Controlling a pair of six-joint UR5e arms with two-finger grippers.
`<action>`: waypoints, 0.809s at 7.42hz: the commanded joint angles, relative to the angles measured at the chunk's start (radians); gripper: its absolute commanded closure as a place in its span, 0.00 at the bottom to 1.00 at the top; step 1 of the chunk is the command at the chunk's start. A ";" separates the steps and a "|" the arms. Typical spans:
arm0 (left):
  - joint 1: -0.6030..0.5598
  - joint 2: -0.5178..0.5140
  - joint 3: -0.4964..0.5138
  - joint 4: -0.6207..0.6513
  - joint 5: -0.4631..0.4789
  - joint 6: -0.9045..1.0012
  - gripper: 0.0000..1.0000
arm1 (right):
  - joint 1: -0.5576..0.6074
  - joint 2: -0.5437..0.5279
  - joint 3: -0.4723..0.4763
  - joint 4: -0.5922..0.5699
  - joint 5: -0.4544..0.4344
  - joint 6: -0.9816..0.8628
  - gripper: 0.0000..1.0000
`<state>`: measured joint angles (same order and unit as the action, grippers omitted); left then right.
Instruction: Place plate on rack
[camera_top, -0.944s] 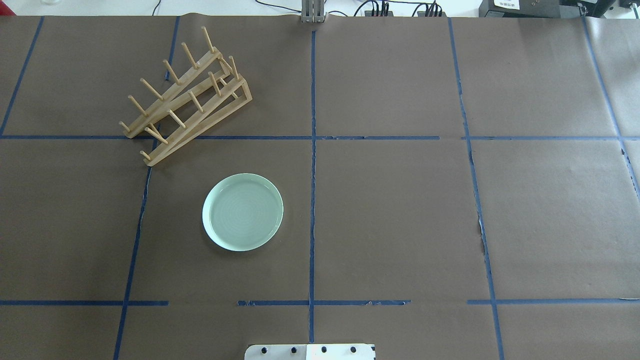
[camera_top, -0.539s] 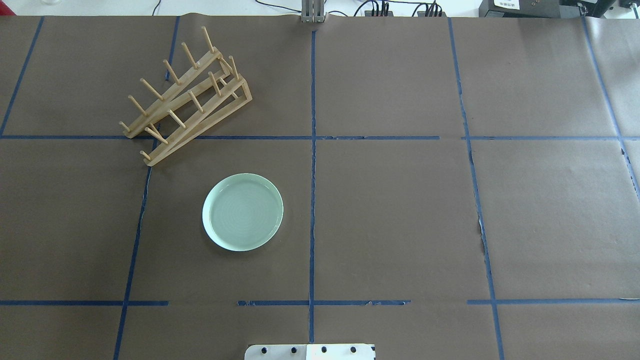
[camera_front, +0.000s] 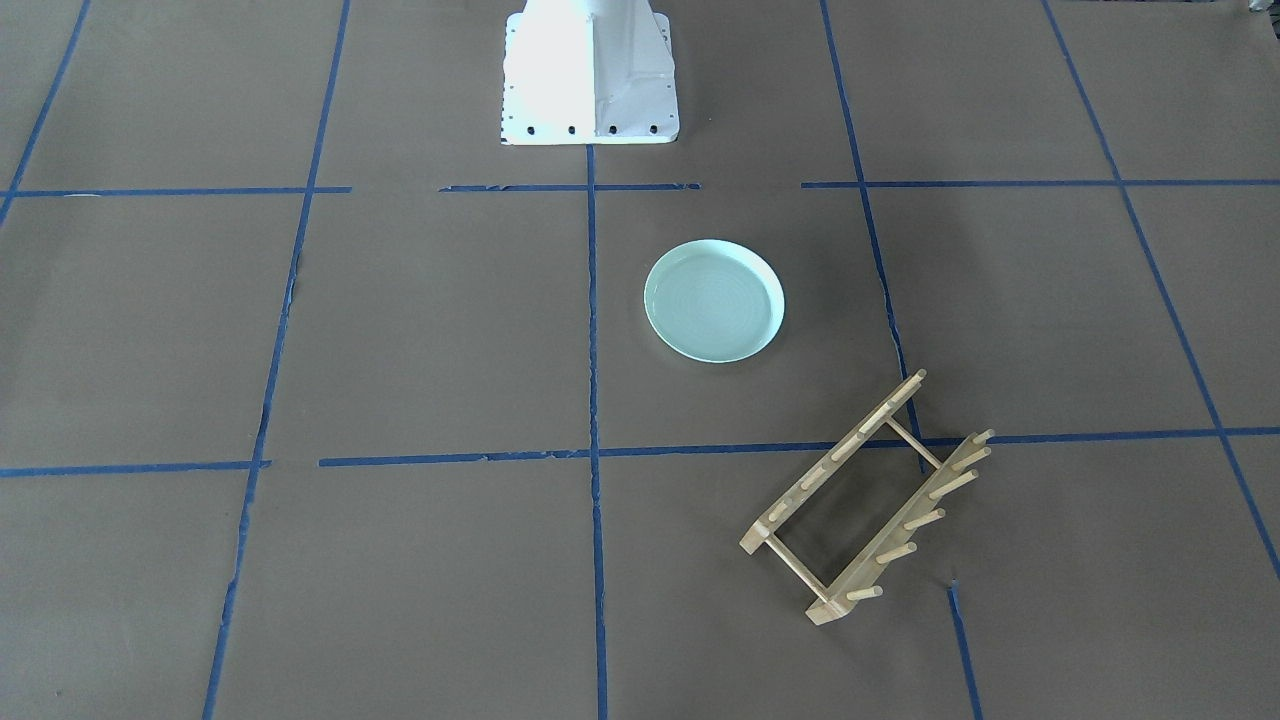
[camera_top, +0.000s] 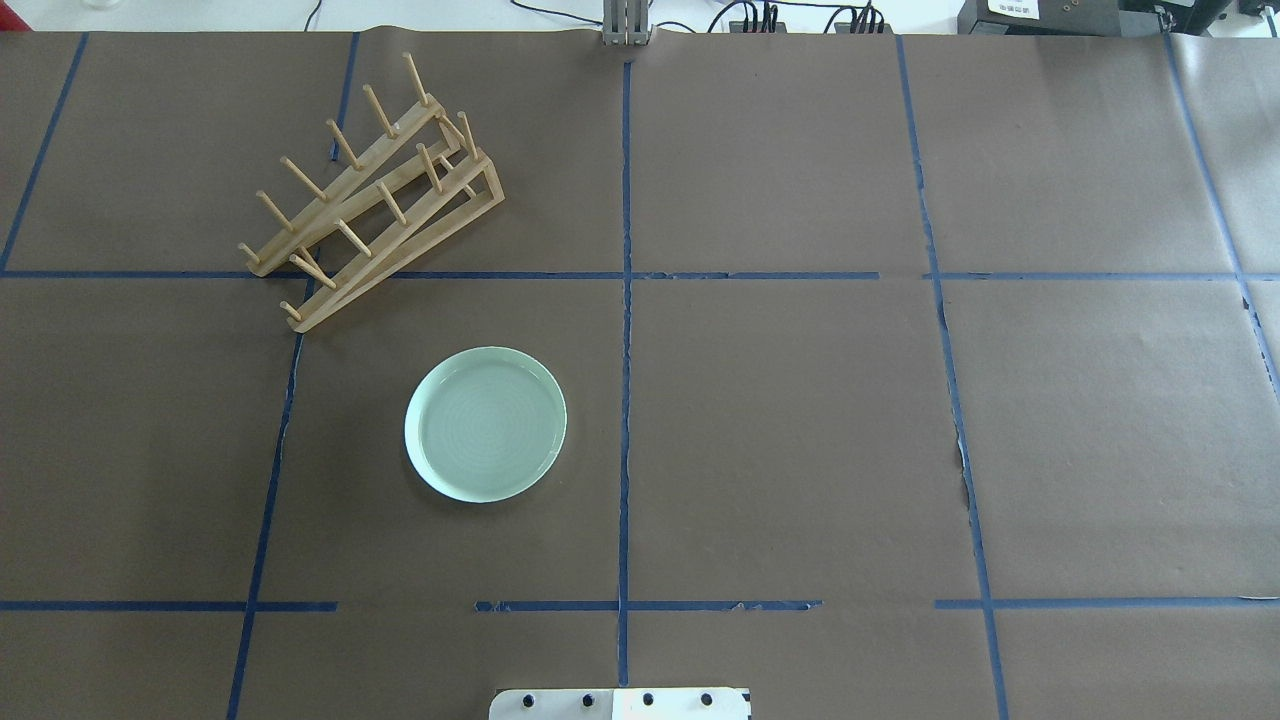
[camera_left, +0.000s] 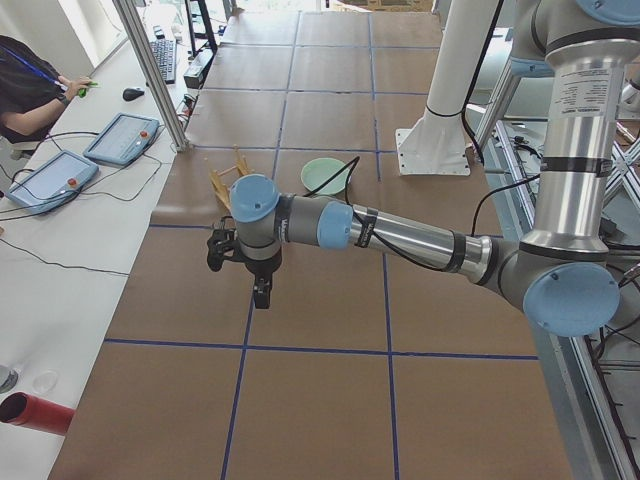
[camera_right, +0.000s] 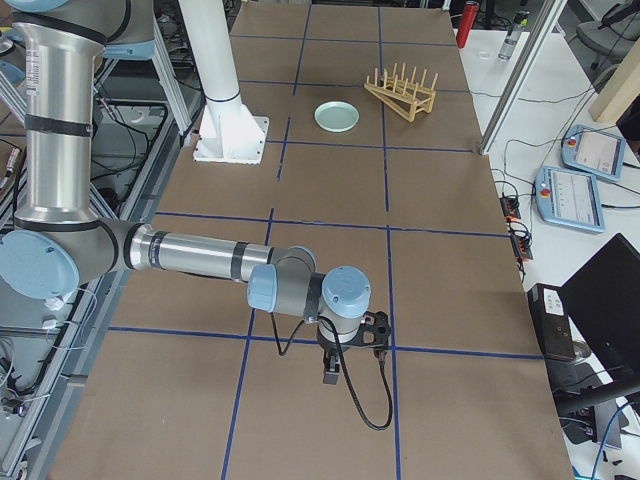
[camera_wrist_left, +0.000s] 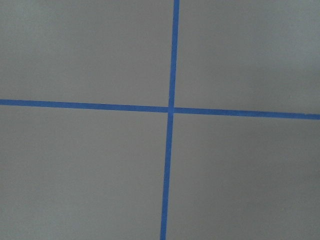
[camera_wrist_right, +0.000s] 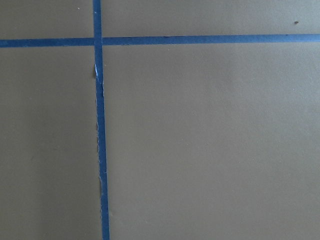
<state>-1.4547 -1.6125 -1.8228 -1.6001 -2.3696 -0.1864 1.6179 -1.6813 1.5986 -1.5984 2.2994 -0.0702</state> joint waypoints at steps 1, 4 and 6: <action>0.155 -0.042 -0.030 -0.290 0.012 -0.299 0.00 | 0.000 0.000 0.000 0.000 0.000 0.000 0.00; 0.450 -0.304 -0.047 -0.285 0.123 -0.852 0.00 | -0.001 0.000 0.000 0.000 0.000 0.000 0.00; 0.581 -0.500 -0.049 0.023 0.212 -1.005 0.00 | 0.000 0.000 0.000 0.000 0.000 0.000 0.00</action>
<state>-0.9596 -1.9862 -1.8700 -1.7646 -2.2191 -1.0918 1.6177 -1.6812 1.5994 -1.5984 2.2994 -0.0705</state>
